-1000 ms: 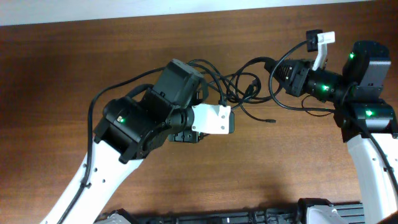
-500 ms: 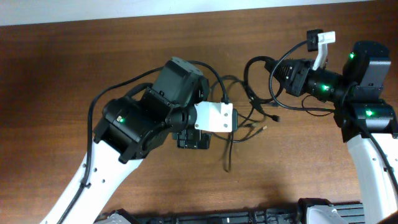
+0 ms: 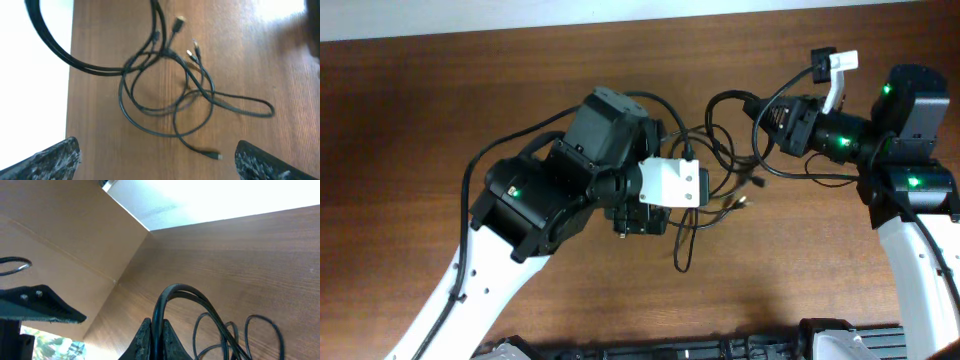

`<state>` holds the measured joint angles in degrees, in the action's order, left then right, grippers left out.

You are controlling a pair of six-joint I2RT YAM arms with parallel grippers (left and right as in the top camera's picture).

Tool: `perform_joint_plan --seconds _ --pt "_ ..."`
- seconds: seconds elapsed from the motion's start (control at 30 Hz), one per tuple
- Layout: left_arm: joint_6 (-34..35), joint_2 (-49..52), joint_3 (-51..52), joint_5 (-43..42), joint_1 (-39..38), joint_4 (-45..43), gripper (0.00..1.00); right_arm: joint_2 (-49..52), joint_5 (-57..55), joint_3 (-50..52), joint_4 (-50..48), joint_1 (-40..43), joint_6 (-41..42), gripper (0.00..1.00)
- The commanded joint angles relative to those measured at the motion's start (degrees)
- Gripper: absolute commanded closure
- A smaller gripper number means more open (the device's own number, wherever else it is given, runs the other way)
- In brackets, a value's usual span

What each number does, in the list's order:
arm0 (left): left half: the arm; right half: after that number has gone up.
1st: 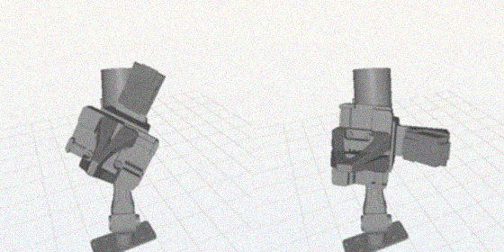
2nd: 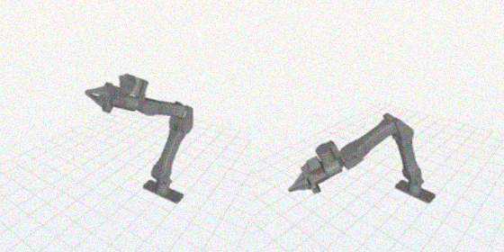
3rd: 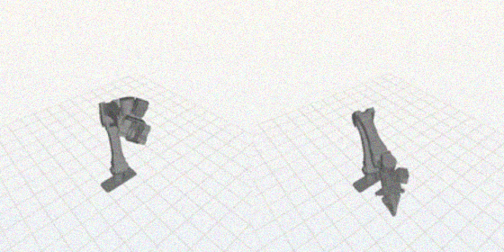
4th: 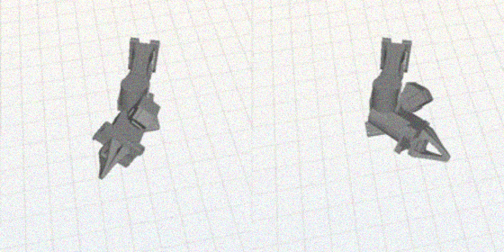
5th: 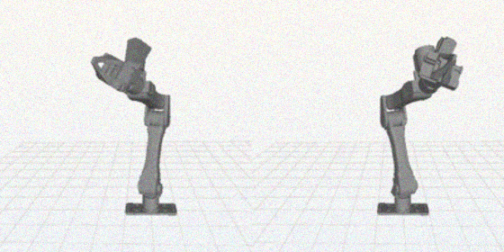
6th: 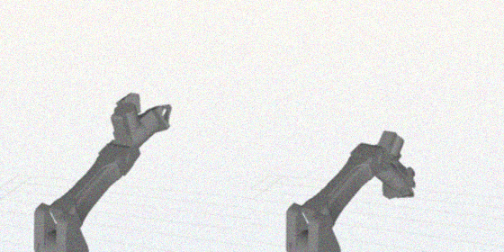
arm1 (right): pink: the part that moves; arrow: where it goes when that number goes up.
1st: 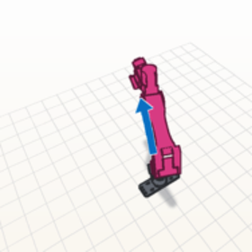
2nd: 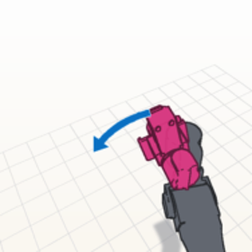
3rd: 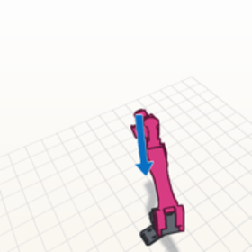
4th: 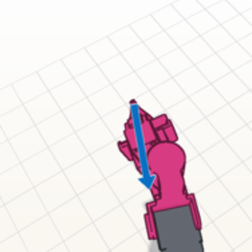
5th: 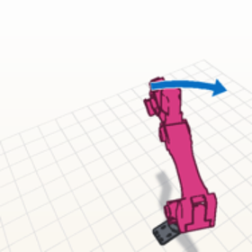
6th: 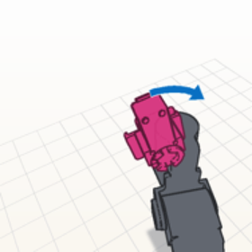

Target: Untangle cables

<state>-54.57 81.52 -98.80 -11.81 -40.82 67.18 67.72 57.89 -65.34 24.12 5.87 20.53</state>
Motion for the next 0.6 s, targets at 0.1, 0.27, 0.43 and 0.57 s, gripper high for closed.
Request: perform_joint_plan --seconds 0.1,0.27,0.43,0.57 --pt "13.29 -1.14 -0.68 5.75 0.68 -5.7 0.01 -0.7 1.86 -0.46 -0.98 0.22 0.66 0.96" --pt "25.51 -1.14 -0.68 9.16 5.49 -10.14 0.01 -0.7 1.16 -0.81 -5.55 0.2 6.4 0.96" --pt "37.33 -1.14 -0.68 9.09 12.44 -12.68 0.01 -0.7 -6.03 -5.11 -1.03 0.15 7.19 0.96" --pt "40.68 -1.14 -0.68 9.09 15.39 -12.68 0.01 -0.7 -13.38 -11.45 6.91 0.15 5.01 0.96"
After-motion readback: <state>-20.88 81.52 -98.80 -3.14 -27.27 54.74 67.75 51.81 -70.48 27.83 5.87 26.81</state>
